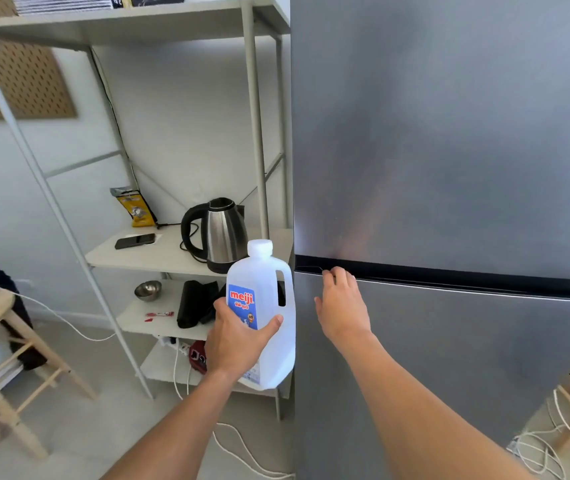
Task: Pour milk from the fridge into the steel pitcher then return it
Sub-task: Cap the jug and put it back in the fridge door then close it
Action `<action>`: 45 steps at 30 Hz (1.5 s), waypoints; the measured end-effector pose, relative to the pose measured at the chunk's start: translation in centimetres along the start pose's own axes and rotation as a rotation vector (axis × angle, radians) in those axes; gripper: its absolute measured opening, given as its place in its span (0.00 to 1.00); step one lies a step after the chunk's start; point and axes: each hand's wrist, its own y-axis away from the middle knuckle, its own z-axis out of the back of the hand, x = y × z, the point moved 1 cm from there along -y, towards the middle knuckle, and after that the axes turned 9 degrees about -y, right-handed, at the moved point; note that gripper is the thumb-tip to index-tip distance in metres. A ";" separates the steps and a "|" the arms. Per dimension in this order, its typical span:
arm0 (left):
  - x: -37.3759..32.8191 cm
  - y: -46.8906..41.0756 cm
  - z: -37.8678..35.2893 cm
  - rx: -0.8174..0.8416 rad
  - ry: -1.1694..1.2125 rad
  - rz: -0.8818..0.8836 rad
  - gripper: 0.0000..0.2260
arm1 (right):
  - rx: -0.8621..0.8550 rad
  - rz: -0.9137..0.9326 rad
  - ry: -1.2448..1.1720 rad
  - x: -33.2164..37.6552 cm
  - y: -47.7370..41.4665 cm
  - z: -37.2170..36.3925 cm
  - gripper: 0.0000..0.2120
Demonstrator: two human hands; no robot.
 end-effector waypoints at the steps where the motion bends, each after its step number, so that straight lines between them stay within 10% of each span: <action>1: -0.1 -0.1 -0.1 0.002 -0.001 0.001 0.34 | -0.002 -0.005 0.019 -0.1 -0.2 -0.2 0.26; 45: 1.0 2.1 2.7 0.026 -0.094 -0.031 0.33 | -0.156 -0.014 -0.038 -0.1 2.9 -0.2 0.13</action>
